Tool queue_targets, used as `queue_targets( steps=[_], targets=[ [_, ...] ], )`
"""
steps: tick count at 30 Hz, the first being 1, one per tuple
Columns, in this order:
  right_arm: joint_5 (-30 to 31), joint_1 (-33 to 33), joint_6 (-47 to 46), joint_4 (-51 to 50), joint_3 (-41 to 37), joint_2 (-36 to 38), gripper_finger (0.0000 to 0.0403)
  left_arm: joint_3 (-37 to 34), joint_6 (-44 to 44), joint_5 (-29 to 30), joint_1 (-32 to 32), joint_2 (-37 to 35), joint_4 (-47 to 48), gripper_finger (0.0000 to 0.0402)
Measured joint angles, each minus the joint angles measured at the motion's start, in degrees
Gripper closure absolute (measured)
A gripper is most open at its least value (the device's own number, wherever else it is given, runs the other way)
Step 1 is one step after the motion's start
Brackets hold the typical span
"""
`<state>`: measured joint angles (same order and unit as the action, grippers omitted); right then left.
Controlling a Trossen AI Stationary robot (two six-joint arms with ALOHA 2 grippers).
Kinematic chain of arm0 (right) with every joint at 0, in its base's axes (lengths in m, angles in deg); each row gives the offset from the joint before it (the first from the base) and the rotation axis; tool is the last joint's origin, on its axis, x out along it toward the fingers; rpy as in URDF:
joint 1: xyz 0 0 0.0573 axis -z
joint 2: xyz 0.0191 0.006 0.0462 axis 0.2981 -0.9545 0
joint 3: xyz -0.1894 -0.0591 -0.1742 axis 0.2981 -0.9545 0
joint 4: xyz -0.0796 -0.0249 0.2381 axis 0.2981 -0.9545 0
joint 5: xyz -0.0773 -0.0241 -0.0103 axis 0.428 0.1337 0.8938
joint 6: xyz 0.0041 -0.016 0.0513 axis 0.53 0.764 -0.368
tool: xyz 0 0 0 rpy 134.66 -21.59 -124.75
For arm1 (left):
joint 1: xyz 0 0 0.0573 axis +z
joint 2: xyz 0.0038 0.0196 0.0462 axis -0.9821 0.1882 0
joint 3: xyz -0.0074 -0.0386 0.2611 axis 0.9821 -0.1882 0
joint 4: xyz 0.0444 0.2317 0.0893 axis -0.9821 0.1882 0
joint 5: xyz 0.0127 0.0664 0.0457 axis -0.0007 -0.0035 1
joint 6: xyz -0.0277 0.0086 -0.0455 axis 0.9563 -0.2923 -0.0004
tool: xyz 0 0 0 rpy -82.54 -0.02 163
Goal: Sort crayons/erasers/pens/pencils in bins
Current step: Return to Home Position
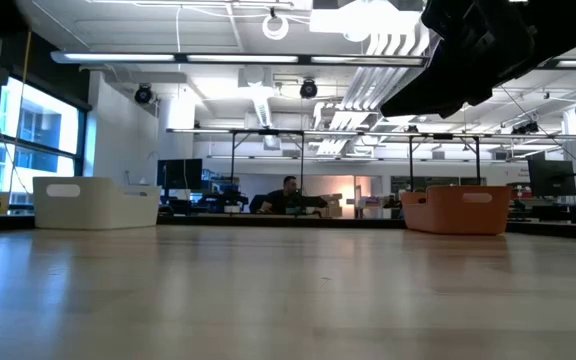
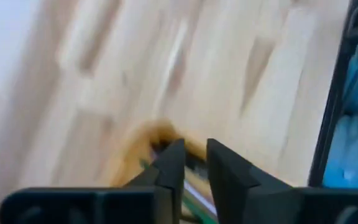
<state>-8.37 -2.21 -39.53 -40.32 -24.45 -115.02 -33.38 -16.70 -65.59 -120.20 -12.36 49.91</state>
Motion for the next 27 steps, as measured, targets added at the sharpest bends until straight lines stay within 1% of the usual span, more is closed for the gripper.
queue_targets(
  steps=[2, 5, 7, 9, 11, 14, 17, 20, 24, 27],
  targets=[
    [0.0, 0.4, 0.1, -0.1, 0.0, 0.0, 0.0403, 0.2, -6.6, 1.8, 3.5, -2.4, -0.2, 0.0363],
    [0.0, 1.1, 0.1, -0.8, 0.0, 0.0, 0.0403, 0.2, -19.0, 3.5, 9.9, -5.6, -1.0, 0.0394],
    [0.0, 1.8, 0.1, -1.2, 0.0, 0.0, 0.0403, 0.2, -28.2, 4.2, 14.9, -7.0, -2.6, 0.0397],
    [-0.2, 2.8, 0.1, -1.6, 0.0, 0.0, 0.0403, 0.2, -38.1, 3.7, 20.4, -7.8, -6.4, 0.0398],
    [-2.3, 4.2, 0.5, -1.1, 0.0, 0.0, 0.0403, -0.6, -47.6, 0.4, 25.9, -8.0, -12.7, 0.0401],
    [-7.0, 6.7, 4.8, 2.9, 0.0, 0.0, 0.0403, -3.9, -58.6, -8.1, 33.9, -8.2, -24.9, 0.0401],
    [-13.1, 10.0, 10.2, 6.3, 0.0, 0.0, 0.0403, -8.5, -64.9, -14.4, 40.2, -8.2, -37.0, 0.0401],
    [-17.7, 14.1, 13.7, 8.1, 0.0, 1.1, 0.0403, -13.3, -68.9, -18.5, 44.4, -8.2, -49.3, 0.0401],
    [-18.4, 19.0, 18.0, 9.0, 0.0, 4.2, 0.0403, -19.3, -71.2, -23.8, 49.0, -8.2, -63.7, 0.0402],
    [-18.4, 21.8, 22.0, 13.2, 0.0, 6.2, 0.0403, -23.8, -71.9, -25.9, 51.9, -8.5, -73.4, 0.0402]
  ],
)
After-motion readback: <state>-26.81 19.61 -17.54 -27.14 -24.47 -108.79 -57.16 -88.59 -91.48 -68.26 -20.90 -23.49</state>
